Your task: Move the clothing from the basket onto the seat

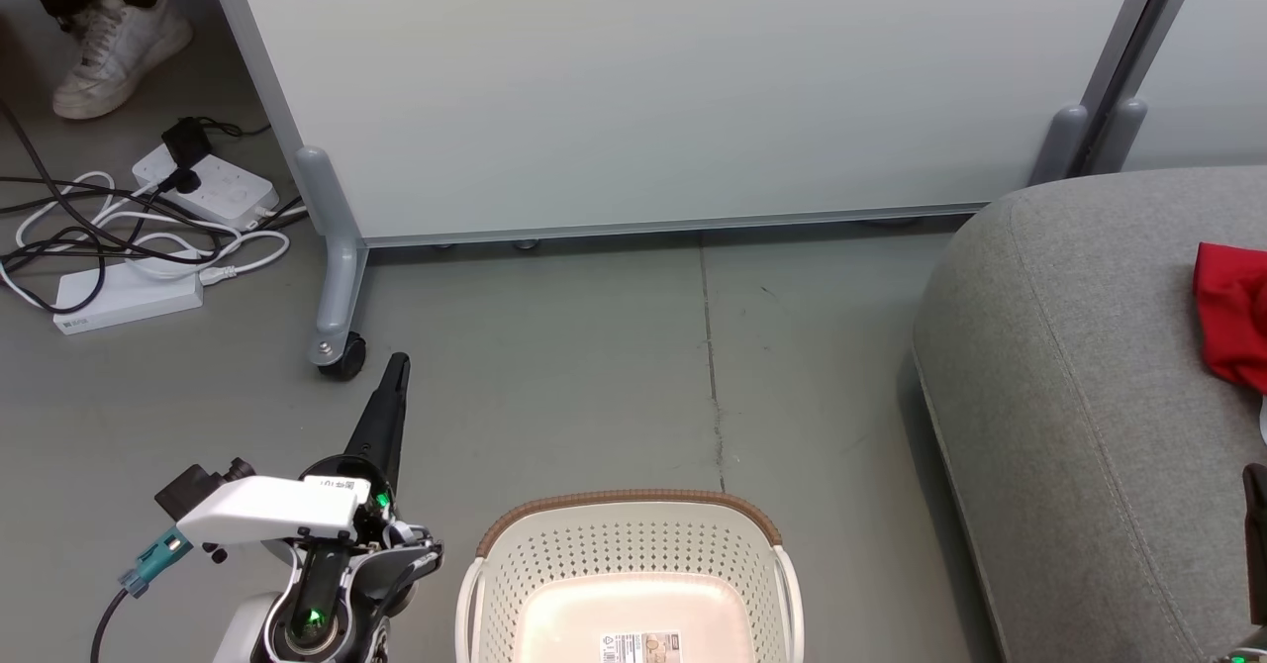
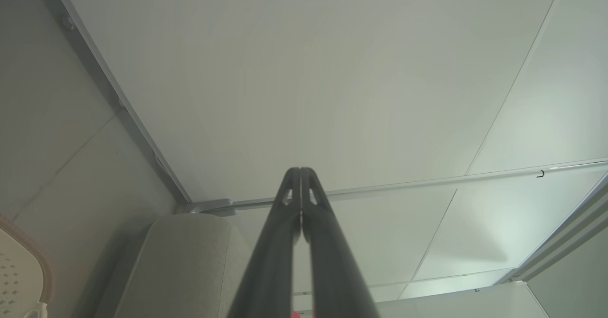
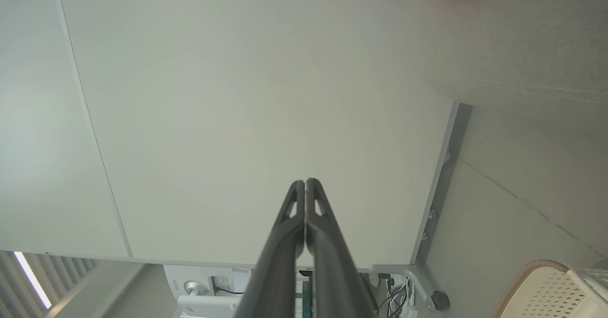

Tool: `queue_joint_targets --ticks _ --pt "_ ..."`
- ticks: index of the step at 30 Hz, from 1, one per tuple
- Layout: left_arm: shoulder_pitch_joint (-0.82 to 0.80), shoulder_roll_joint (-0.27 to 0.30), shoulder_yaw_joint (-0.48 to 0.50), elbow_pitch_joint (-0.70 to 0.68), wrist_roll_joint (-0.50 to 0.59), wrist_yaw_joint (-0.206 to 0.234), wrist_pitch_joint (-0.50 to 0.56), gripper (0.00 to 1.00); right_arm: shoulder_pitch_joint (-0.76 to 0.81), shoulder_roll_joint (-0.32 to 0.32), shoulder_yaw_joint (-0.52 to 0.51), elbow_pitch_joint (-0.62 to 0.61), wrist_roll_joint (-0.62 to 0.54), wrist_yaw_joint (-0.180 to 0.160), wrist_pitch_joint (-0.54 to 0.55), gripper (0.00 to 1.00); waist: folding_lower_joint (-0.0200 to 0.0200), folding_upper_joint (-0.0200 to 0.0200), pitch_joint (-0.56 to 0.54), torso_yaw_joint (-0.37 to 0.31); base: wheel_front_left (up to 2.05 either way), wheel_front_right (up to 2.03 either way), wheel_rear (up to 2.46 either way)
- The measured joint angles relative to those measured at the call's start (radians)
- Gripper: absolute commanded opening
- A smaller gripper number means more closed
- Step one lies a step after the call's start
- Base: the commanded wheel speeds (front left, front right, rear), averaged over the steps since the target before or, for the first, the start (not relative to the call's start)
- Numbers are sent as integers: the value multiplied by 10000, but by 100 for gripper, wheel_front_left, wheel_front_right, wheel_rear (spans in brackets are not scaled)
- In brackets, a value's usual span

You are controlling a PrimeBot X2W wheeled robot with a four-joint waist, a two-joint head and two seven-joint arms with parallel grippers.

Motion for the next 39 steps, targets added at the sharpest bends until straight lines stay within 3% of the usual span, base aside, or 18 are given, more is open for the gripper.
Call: queue_joint_targets --ticks 39 --pt "0 -15 29 -2 15 0 27 0 12 -203 207 -96 182 0 -219 0 0 0 2 0 0 0 0"
